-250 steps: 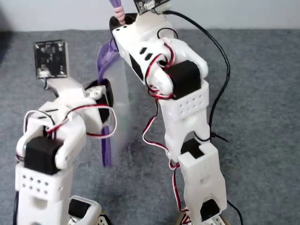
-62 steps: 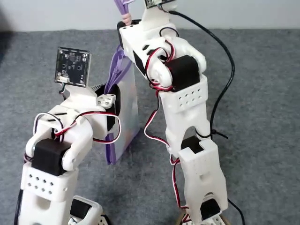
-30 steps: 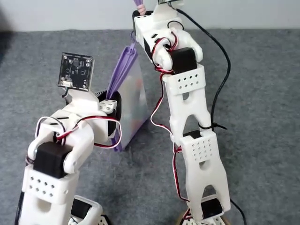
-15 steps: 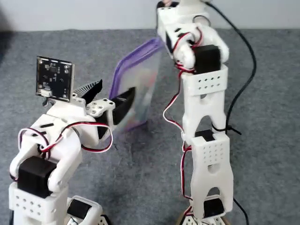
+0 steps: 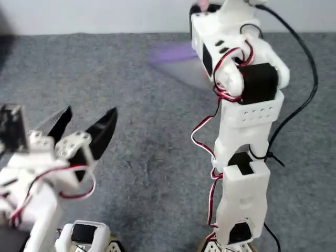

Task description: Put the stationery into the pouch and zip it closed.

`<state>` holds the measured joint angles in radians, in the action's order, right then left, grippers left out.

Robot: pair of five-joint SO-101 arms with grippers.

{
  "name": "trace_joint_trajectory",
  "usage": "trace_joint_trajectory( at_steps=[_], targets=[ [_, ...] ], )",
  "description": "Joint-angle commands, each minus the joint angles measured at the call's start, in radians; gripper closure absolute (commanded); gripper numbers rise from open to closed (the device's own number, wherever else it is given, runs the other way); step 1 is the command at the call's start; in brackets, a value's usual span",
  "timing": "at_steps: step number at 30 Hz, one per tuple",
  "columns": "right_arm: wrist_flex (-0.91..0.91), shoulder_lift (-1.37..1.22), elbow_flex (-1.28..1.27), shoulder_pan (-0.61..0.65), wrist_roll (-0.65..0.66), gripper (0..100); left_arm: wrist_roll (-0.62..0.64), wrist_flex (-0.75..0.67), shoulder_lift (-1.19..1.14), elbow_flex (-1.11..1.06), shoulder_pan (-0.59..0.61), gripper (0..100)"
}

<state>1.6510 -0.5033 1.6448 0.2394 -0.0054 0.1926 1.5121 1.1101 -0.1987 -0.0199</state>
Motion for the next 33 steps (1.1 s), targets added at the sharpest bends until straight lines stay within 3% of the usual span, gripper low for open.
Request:
trace_joint_trajectory(
  at_steps=[1, 9, 15, 20, 24, 26, 33],
  targets=[
    [0.154, 0.053, 0.029, 0.035, 0.012, 99.1, -0.005, 0.055, 0.055, 0.036, 0.037, 71],
    [0.148, 0.05, -0.032, 0.137, 0.04, 97.6, -0.005, 0.209, 0.149, 0.036, 0.077, 71],
    [0.148, 0.15, -0.245, 0.186, 0.035, 79.7, -0.005, 0.239, 0.213, 0.016, 0.077, 71],
    [0.147, 0.26, -0.443, 0.185, 0.034, 83.2, -0.005, 0.238, 0.262, -0.042, 0.077, 71],
    [0.147, 0.36, -0.58, 0.183, 0.034, 92.9, -0.003, 0.233, 0.311, -0.104, 0.077, 71],
    [0.147, 0.412, -0.651, 0.183, 0.034, 99.7, 0.018, 0.232, 0.334, -0.13, 0.077, 75],
    [0.147, 0.639, -0.922, 0.182, -0.075, 98.9, 0.109, 0.167, 0.385, -0.214, 0.075, 99]
  ],
)
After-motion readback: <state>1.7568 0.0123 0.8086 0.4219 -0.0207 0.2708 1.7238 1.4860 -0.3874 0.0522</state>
